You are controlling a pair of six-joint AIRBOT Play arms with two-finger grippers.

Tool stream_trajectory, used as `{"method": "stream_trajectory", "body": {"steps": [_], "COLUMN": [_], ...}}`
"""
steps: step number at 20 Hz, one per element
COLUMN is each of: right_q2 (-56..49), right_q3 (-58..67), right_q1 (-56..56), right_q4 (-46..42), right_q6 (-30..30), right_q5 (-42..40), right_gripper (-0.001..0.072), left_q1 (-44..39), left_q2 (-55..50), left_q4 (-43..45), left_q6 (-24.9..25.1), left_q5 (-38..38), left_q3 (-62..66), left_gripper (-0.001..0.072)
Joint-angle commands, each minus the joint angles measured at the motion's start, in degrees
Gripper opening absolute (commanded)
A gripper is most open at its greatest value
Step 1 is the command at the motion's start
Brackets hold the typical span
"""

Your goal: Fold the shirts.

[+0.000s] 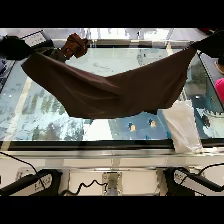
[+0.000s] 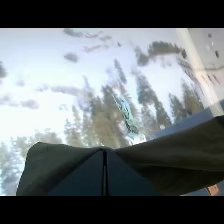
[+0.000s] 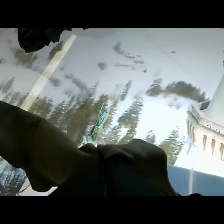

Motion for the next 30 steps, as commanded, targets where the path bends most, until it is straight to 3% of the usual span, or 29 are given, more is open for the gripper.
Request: {"method": "stream_trajectory", "body": {"steps": [1,3,9,11,13,15,16,18,20,23,25,28,30], "right_q2": [-4.57,-9.44,-25.18,-30.14,-35.19,-38.1,-37.59,-33.44,-26.43,-14.88,-9.57,-2.71,1.29], "right_q3": [-0.02,-0.02,-0.02,0.37,4.79,12.22,15.06,16.94,16.04,9.01,2.56,-8.31,-17.55], "right_q1": [1.18,1.31,1.31,1.29,1.31,1.29,1.2,0.76,0.72,1.01,1.22,2.08,4.09], "right_q4": [-2.86,-2.58,0.33,8.04,21.18,29.79,30.01,24.94,13.75,-1.25,-6.51,-10.43,-12.28], "right_q6": [2.23,4.15,6.58,6.93,6.19,3.43,1.6,-1.53,-5.16,-4.07,-1.77,2.01,4.15], "right_q5": [-0.2,0.83,-2.16,-9.66,-18.34,-22.27,-22.47,-19.08,-15.17,-6.56,4.7,8.31,12.96], "right_gripper": [0.0034,0.0034,0.0034,0.0034,0.0033,0.0032,0.0032,0.0032,0.0033,0.0033,0.0033,0.0034,0.0034], "left_q1": [-0.04,-0.02,-0.04,-0.04,-0.07,-0.02,0.09,1.31,3.08,3.02,2.75,2.21,2.19], "left_q2": [-1.97,-5.95,-25.53,-31.78,-36.22,-36.28,-34.77,-29.05,-22.97,-11.1,-3.26,7.89,12.66], "left_q4": [5.03,8.39,4.04,2.29,-1.05,-1.99,-1.99,-7.3,-14.71,-6.56,-0.92,8.92,10.45], "left_q6": [-0.85,-3.48,-6.54,-8.2,-9.11,-9.01,-7.58,-5.86,-1.6,-1.75,-1.57,-1.79,-1.95], "left_q5": [5.42,4.2,1.36,3.54,6.12,9.57,10.27,14.75,12.0,-0.57,-18.97,-19.3,-19.89], "left_q3": [-0.02,-0.02,0.0,1.09,7.82,15.37,18.4,18.62,18.58,8.31,-6.19,-28.92,-42.03], "left_gripper": [0.0007,0.0007,0.0007,0.0006,0.0006,0.0005,0.0005,0.0005,0.0005,0.0006,0.0007,0.0008,0.0008]}}
